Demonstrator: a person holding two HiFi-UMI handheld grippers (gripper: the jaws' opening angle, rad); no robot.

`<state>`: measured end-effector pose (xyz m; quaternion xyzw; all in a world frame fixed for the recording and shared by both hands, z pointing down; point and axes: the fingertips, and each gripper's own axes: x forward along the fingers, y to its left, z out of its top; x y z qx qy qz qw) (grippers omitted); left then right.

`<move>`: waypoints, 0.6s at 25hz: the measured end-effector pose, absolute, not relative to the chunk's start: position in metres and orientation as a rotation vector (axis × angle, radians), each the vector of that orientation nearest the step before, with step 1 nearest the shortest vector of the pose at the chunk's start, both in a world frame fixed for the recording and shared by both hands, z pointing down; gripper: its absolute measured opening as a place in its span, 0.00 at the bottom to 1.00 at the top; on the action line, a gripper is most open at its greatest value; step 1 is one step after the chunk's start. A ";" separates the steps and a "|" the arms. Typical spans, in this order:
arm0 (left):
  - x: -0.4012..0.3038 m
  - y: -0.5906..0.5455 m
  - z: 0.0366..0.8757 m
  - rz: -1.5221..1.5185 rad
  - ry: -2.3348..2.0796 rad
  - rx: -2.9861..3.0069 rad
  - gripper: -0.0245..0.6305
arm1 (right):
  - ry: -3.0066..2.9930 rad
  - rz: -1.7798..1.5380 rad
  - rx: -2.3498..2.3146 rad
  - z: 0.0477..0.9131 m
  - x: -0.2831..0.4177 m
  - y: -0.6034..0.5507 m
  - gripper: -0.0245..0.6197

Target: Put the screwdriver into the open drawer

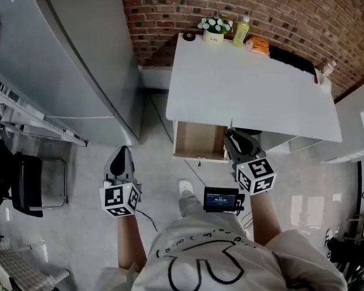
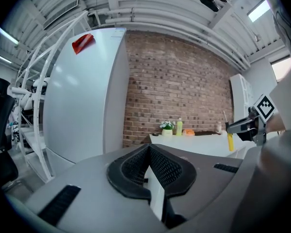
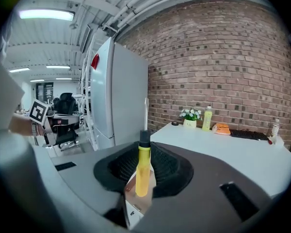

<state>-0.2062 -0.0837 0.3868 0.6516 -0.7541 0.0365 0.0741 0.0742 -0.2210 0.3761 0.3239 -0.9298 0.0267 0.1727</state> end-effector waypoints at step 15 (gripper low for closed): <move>-0.264 -0.119 0.385 0.134 -2.391 1.740 0.05 | -2.672 0.104 0.651 0.391 -0.016 -0.303 0.15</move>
